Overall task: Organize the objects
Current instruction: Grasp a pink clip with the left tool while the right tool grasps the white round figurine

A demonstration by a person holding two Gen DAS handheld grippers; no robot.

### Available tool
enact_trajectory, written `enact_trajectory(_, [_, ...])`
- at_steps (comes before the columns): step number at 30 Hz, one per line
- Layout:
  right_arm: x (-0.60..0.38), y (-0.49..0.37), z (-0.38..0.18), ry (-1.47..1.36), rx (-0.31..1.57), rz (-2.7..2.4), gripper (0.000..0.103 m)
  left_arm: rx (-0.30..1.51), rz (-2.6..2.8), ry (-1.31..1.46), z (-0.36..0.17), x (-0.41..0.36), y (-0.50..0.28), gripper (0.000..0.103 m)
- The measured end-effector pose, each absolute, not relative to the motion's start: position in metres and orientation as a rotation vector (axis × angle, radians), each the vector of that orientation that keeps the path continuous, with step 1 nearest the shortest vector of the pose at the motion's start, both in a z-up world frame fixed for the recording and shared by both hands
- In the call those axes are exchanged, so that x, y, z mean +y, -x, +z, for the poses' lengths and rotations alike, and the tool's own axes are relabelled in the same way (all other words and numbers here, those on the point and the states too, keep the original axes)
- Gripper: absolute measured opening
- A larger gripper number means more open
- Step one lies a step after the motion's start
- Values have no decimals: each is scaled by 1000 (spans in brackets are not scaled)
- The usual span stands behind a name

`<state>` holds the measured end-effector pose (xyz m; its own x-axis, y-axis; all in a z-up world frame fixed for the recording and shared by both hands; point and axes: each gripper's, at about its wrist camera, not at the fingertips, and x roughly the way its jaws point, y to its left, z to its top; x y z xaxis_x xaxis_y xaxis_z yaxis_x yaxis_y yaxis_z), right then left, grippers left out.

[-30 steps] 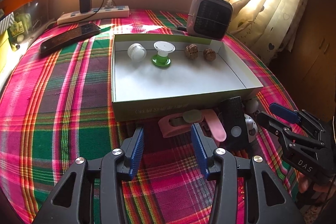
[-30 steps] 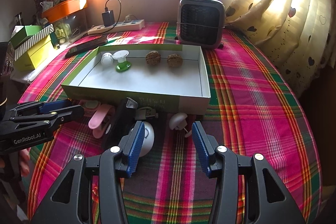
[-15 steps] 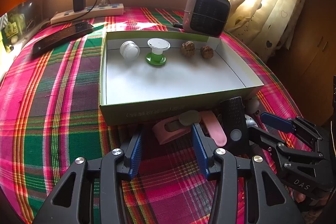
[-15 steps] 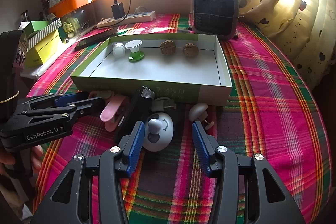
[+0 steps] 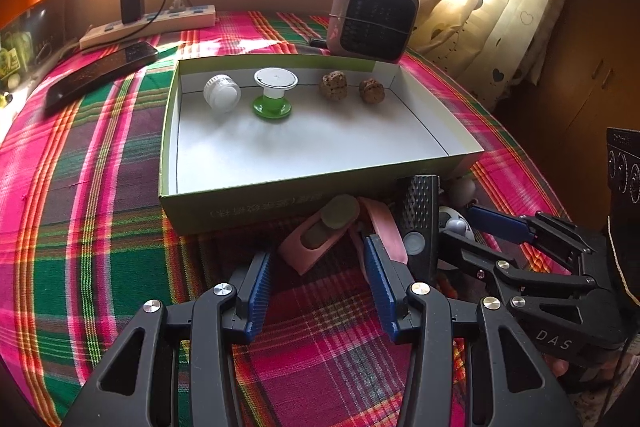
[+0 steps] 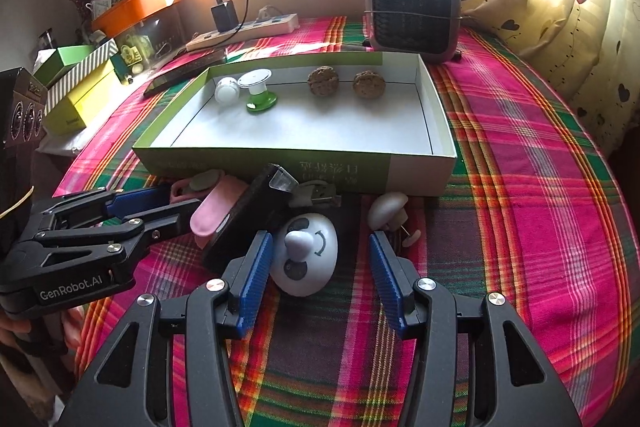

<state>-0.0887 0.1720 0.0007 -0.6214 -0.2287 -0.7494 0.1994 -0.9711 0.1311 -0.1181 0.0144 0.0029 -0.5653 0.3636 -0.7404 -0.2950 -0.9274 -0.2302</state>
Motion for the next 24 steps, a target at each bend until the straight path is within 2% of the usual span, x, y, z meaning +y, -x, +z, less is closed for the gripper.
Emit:
enact_trajectory(5, [178, 90, -1, -1225, -111, -2603, 50, -108, 2488, 1207, 3, 15, 117, 43])
enact_trajectory(9, [174, 87, 1, -1204, -94, -2587, 34, -115, 2480, 1210, 3, 15, 117, 43])
enact_trajectory(13, [173, 86, 2, -1196, -70, -2593, 33, -99, 2477, 1208, 3, 17, 114, 43])
enact_trajectory(18, [177, 82, 7, -1176, -67, -2599, 27, -91, 2459, 1211, 3, 19, 112, 43])
enact_trajectory(24, [186, 77, 7, -1187, -55, -2624, 27, -65, 2447, 1206, 4, 23, 111, 43])
